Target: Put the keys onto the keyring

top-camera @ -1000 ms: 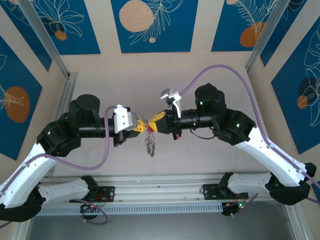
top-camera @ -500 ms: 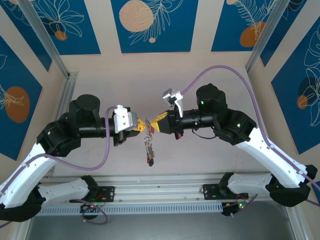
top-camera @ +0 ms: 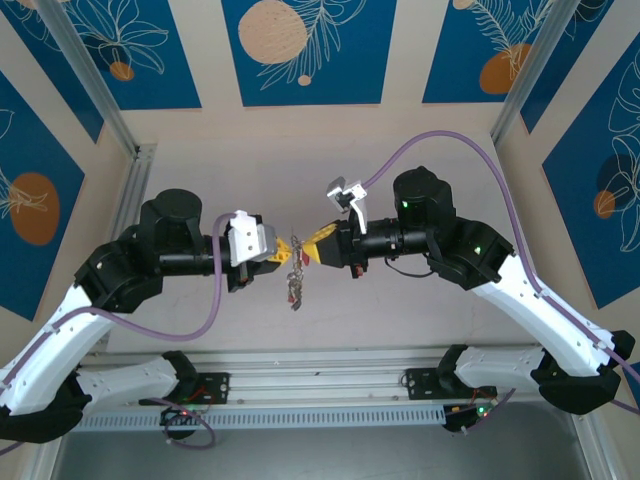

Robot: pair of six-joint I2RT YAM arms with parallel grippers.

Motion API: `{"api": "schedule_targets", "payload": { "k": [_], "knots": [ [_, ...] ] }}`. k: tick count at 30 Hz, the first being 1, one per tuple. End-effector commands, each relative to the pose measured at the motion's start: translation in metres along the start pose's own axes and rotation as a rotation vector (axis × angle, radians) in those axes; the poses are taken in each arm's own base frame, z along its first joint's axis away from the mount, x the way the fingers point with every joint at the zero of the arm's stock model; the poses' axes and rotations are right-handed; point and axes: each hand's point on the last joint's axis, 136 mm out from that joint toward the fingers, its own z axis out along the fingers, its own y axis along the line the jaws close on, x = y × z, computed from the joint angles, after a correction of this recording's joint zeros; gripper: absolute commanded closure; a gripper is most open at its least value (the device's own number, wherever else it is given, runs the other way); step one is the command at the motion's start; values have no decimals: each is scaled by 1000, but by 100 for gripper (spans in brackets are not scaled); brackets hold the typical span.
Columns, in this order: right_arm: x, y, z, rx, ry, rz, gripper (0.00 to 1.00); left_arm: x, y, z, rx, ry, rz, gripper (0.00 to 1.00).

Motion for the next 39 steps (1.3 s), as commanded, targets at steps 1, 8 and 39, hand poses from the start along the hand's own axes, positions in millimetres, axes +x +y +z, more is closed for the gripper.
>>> {"api": "schedule_targets", "payload": {
  "k": [1, 8, 39],
  "knots": [
    [7, 0, 1, -16, 28, 28, 100, -24, 0, -9, -8, -69, 62, 100],
    [11, -6, 3, 8, 36, 36, 100, -25, -2, -8, 1, -77, 62, 100],
    [27, -40, 10, 117, 115, 166, 100, -36, -17, -17, 52, -132, 89, 100]
  ]
}}
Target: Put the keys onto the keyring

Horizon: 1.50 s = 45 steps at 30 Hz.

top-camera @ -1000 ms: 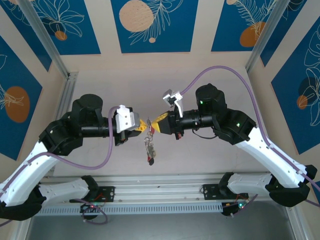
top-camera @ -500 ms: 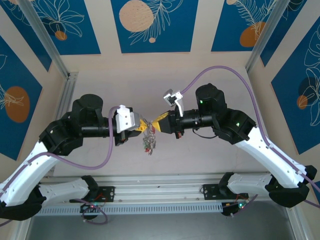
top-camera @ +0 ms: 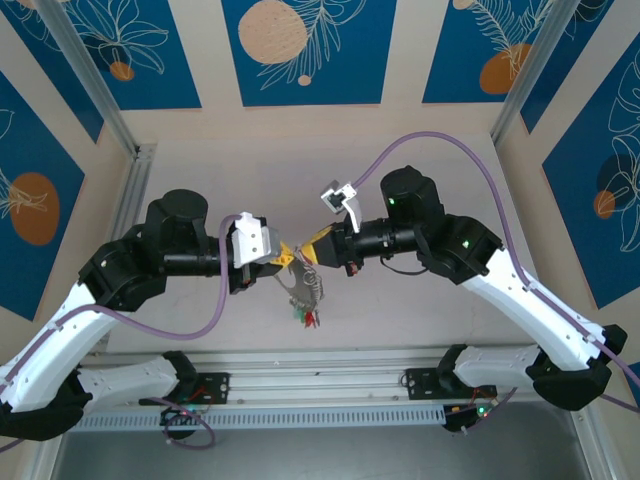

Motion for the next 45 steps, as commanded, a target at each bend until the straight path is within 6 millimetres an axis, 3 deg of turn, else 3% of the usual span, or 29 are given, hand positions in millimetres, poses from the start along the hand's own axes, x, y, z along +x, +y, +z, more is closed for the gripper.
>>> {"api": "schedule_targets", "payload": {
  "k": [1, 15, 27, 34, 38, 45],
  "knots": [
    [10, -18, 1, 71, 48, 84, 100, -41, -13, -22, 28, -156, 103, 100],
    [14, -21, 0, 75, 63, 119, 100, -44, -13, -23, 24, -167, 117, 100],
    [1, 16, -39, 33, -106, -96, 100, -36, -12, -22, 5, -145, 83, 100],
    [19, -15, -33, 69, -80, -27, 100, -23, -9, -18, -11, -107, 37, 100],
    [14, 4, -33, -30, -122, -109, 100, -15, -8, -13, -17, -89, 15, 100],
    [24, 45, -52, -164, -140, -294, 100, -16, -9, -11, -3, -92, 14, 100]
  ]
}}
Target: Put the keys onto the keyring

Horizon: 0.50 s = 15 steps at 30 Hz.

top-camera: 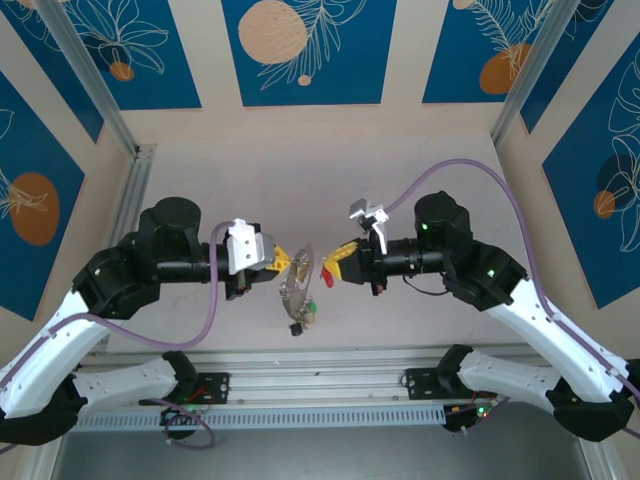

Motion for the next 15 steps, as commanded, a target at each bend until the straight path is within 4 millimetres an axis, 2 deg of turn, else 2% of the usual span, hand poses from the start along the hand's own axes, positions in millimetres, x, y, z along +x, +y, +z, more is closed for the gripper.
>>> {"api": "schedule_targets", "payload": {
  "k": [1, 4, 11, 15],
  "knots": [
    [-14, 39, -18, -131, -49, -156, 100, -18, -2, -5, 3, -69, 17, 100],
    [-13, 53, -20, -203, -9, -171, 100, -21, -6, -7, 21, -77, 13, 100],
    [-19, 67, -15, -282, 33, -237, 100, -36, -14, -17, 69, -119, 6, 100],
    [-24, 53, -11, -233, 28, -235, 100, -36, -10, -18, 45, -111, -4, 100]
  ]
}}
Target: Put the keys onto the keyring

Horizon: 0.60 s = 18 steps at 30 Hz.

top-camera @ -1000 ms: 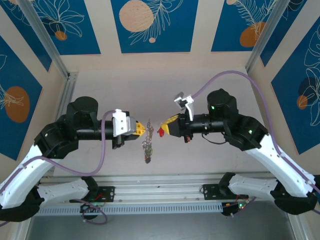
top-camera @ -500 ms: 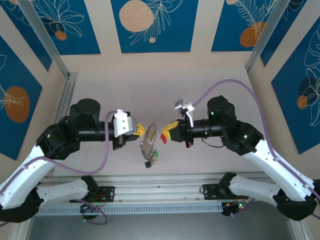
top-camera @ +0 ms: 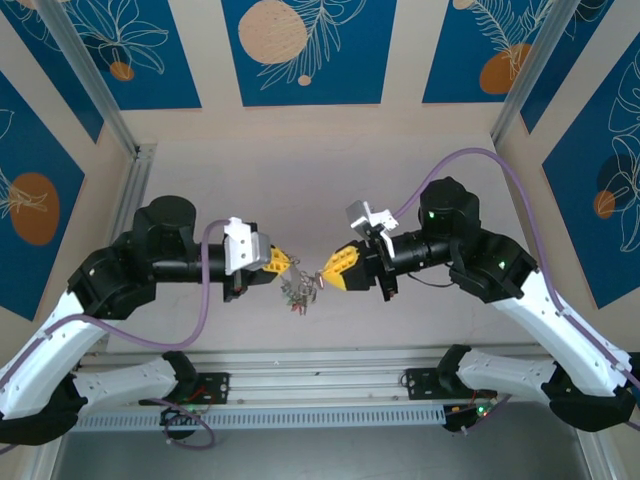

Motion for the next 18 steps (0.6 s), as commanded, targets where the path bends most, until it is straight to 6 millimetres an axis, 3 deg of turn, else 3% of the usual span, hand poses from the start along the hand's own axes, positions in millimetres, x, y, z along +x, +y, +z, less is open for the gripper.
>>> {"api": "schedule_targets", "payload": {
  "k": [1, 6, 11, 18],
  "knots": [
    [0, -5, -6, 12, -7, -3, 100, -20, -1, -7, -2, -54, 14, 100],
    [18, -38, -8, 85, -45, 118, 100, -8, 2, 3, -6, -36, -8, 100],
    [23, -36, -11, 91, -47, 99, 100, -7, 1, 6, 7, -34, -10, 100],
    [14, -24, -12, 38, -53, 70, 100, -8, -4, 8, 49, -27, -19, 100]
  ]
}}
